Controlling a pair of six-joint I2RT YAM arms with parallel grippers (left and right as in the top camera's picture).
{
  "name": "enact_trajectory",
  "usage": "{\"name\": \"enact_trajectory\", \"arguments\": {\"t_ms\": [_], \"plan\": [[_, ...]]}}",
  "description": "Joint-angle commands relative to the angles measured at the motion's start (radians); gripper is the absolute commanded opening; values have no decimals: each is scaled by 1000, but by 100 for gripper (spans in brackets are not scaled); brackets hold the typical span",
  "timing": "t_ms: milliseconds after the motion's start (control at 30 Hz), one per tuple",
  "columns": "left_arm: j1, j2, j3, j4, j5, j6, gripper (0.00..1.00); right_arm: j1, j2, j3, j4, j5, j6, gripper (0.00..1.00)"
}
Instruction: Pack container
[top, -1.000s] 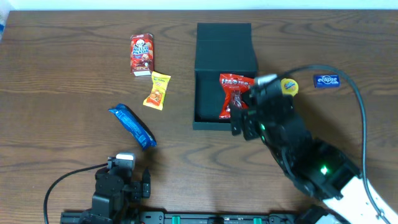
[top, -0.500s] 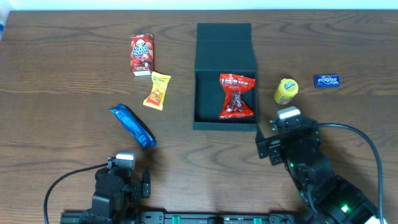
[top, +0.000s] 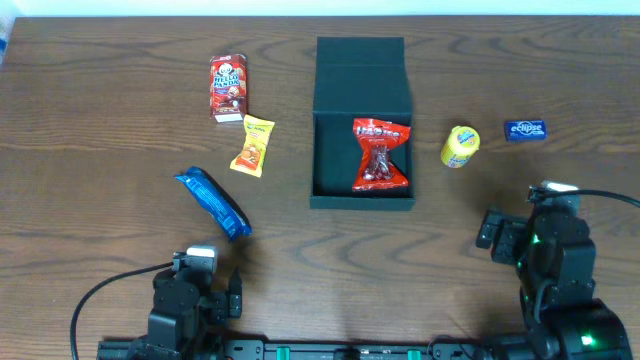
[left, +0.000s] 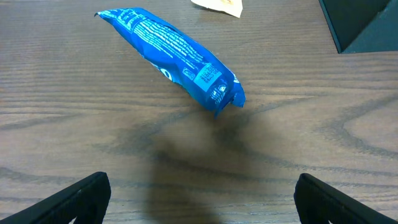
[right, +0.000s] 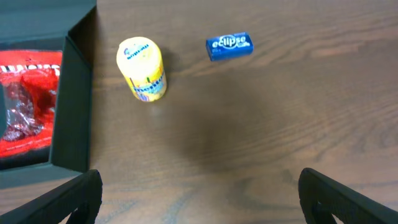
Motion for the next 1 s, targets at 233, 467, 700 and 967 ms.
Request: {"name": "enact_trajectory", "arguments": {"t_ms": [233, 467, 700, 967], "plan": [[5, -6, -31, -18, 16, 6, 95, -21, -2, -1, -97, -41, -10, 99], [5, -6, -31, -18, 16, 6, 95, -20, -2, -1, -126, -41, -10, 99], [5, -6, -31, -18, 16, 6, 95, -20, -2, -1, -126, -41, -10, 99], [5, -6, -31, -17, -39, 29, 95, -20, -2, -1, -126, -41, -10, 99]]}}
